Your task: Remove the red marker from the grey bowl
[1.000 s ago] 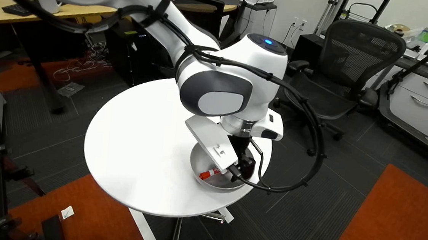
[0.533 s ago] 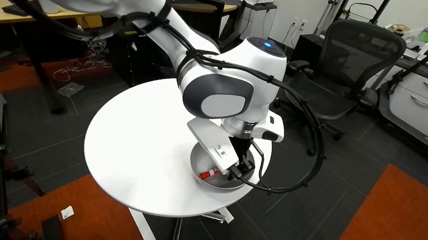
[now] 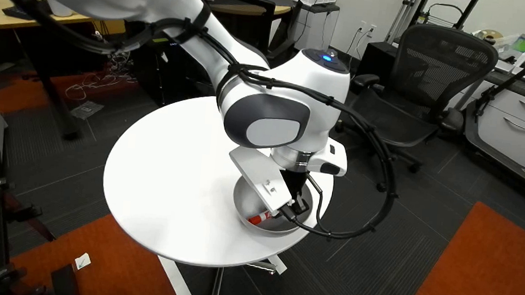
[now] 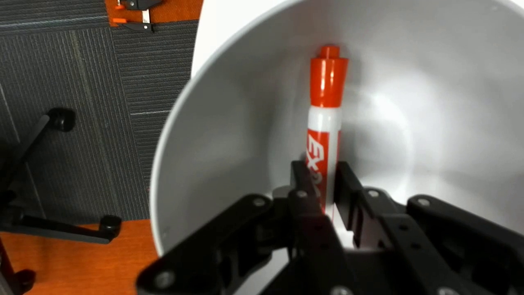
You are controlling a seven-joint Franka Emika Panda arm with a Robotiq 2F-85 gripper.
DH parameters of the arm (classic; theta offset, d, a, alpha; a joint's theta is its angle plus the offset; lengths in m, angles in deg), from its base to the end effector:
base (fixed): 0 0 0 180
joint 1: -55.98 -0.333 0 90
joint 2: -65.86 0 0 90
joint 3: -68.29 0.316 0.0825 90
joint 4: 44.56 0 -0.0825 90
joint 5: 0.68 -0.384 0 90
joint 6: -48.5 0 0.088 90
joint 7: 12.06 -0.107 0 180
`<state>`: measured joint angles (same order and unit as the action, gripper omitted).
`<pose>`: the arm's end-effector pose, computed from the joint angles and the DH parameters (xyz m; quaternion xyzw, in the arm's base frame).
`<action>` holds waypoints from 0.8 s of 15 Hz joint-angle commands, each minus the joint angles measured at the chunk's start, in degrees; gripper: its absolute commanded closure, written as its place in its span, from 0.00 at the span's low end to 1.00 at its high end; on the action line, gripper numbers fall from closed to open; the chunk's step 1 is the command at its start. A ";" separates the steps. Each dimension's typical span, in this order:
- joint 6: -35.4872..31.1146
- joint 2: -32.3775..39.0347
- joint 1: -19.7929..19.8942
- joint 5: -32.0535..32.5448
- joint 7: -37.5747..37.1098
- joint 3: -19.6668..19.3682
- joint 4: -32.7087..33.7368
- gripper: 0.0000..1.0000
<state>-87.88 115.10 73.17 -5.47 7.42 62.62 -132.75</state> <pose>0.6494 -0.2623 0.1434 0.9990 -0.0431 -0.0094 0.0060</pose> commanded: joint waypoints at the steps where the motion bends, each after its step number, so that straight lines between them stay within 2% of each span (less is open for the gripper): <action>1: -4.01 -2.48 -0.79 1.62 -2.80 -0.01 -3.11 0.95; 7: -12.87 -15.90 -1.93 2.29 -2.25 0.33 -15.95 0.95; 12: -17.27 -29.38 -5.22 6.98 -2.05 -0.03 -27.80 0.95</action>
<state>-102.30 95.45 70.03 -1.58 6.58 62.67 -150.47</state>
